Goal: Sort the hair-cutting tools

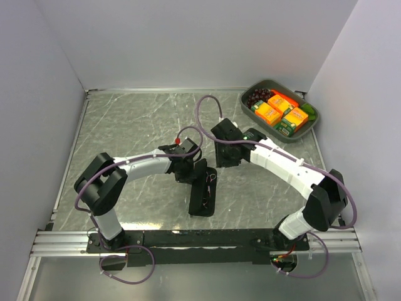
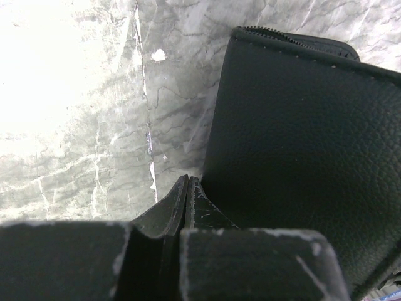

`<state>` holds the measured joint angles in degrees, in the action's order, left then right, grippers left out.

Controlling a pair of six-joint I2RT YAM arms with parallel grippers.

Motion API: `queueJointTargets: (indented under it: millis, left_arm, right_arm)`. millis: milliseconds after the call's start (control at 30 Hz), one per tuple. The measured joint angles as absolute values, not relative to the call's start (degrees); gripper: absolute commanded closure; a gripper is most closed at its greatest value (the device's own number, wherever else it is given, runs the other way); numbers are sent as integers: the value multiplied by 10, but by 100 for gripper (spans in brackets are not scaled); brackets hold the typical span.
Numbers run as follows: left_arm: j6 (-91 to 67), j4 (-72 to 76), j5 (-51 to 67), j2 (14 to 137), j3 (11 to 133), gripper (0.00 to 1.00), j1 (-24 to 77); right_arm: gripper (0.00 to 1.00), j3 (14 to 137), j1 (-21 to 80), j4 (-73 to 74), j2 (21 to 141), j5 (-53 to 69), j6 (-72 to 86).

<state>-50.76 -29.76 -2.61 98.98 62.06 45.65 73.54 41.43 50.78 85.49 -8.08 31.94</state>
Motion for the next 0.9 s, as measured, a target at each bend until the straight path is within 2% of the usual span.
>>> queueJointTargets:
  millis: [333,900]
  left_arm:
    - [-507,-296,-26,993,622,99,459]
    - [-508,-299,-26,993,621,99,458]
  right_arm:
    - [53,749,471,502,886,-51,339]
    - [51,742,472,484,929,-33,350]
